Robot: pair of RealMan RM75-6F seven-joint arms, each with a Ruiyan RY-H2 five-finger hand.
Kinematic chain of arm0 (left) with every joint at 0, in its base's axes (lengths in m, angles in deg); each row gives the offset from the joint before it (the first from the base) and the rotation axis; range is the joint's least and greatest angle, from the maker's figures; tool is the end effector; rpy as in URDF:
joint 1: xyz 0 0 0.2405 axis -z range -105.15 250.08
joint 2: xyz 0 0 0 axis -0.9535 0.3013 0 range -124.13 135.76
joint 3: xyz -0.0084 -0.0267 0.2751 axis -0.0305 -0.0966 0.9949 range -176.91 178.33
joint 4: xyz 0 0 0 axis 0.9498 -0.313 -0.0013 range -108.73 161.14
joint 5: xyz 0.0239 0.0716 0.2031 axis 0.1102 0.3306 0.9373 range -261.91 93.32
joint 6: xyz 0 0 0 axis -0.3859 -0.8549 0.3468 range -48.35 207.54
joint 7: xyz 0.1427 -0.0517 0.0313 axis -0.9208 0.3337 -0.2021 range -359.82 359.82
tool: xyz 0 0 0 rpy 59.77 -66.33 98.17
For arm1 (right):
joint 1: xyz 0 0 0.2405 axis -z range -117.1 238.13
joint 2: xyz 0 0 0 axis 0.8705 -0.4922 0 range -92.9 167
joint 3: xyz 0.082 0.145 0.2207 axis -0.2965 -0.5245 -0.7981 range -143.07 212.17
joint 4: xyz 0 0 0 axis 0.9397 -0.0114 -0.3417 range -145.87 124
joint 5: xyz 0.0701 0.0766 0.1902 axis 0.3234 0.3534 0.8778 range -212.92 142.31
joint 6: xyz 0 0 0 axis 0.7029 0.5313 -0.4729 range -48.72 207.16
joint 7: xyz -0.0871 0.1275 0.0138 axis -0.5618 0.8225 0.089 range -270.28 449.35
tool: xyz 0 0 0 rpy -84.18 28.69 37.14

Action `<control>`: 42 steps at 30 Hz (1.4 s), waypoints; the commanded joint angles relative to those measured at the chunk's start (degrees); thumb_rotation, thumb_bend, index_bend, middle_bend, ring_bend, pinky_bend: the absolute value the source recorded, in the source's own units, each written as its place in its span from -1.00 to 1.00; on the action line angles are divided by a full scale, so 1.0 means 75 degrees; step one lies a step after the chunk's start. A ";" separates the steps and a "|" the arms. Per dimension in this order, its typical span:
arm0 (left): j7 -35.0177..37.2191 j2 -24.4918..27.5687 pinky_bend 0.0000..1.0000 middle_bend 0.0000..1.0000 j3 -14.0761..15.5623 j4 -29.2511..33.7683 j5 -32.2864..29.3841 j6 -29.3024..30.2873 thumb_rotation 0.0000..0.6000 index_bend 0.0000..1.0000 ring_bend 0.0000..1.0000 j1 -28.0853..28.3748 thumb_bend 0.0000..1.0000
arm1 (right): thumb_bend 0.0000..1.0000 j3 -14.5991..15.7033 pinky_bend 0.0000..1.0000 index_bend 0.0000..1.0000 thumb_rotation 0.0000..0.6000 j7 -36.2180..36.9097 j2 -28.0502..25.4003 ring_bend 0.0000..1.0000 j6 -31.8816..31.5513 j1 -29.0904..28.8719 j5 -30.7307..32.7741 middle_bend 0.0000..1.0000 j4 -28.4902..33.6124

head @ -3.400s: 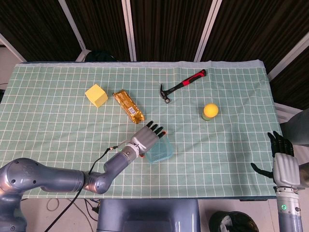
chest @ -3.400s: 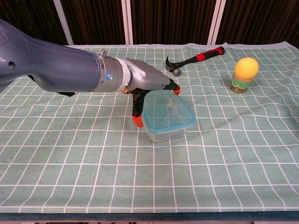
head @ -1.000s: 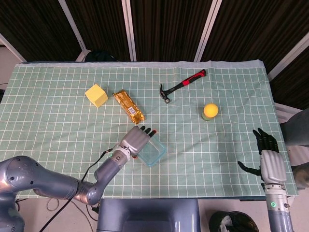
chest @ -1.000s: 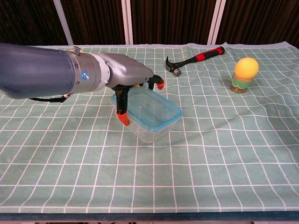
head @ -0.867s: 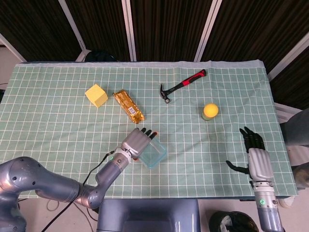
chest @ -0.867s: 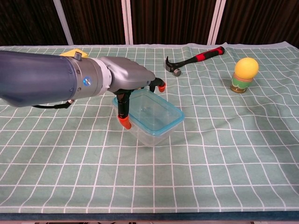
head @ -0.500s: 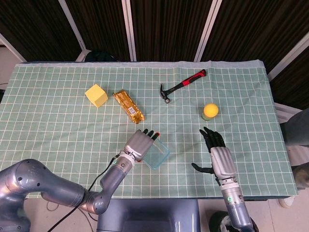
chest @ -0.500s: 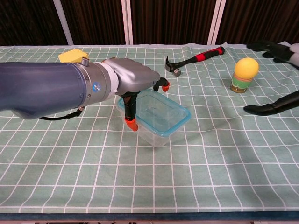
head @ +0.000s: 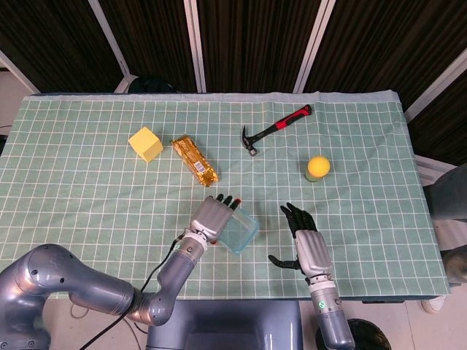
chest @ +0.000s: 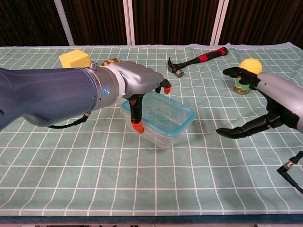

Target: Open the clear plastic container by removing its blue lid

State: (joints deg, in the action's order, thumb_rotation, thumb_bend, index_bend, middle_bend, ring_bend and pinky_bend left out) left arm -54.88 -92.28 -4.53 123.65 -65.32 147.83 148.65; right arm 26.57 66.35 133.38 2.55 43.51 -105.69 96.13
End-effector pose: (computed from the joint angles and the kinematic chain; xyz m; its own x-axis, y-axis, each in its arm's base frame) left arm -0.0085 0.3400 -0.0936 0.7453 0.2778 0.6061 0.6483 -0.5140 -0.5617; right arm -0.1622 -0.2340 -0.0198 -0.0228 -0.2138 0.9766 -0.9976 -0.0591 -0.0363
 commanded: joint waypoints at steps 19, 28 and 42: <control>-0.0255 -0.0279 -0.13 -0.47 -0.0461 -0.0135 -0.0044 -0.0258 1.00 -0.71 -0.49 -0.0207 -0.85 | -0.52 0.0276 -1.00 -1.00 1.00 -0.0221 0.0944 -1.00 -0.0334 0.0223 0.0340 -1.00 -0.0190; -0.0373 -0.0440 -0.13 -0.47 -0.0569 -0.0134 -0.0083 -0.0275 1.00 -0.71 -0.49 -0.0200 -0.85 | -0.52 0.0200 -1.00 -1.00 1.00 -0.0253 0.1240 -1.00 -0.0379 0.0226 0.0438 -1.00 -0.0293; -0.0451 -0.0797 -0.12 -0.46 -0.0824 -0.0257 -0.0110 -0.0162 1.00 -0.70 -0.48 -0.0216 -0.85 | -0.52 0.0175 -1.00 -1.00 1.00 -0.0270 0.1306 -1.00 -0.0403 0.0270 0.0531 -1.00 -0.0333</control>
State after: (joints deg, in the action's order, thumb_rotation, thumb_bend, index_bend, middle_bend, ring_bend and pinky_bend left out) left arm -58.27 -98.25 -10.73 121.72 -66.14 146.64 147.04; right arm 27.89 64.31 143.17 -0.48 45.55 -101.69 93.63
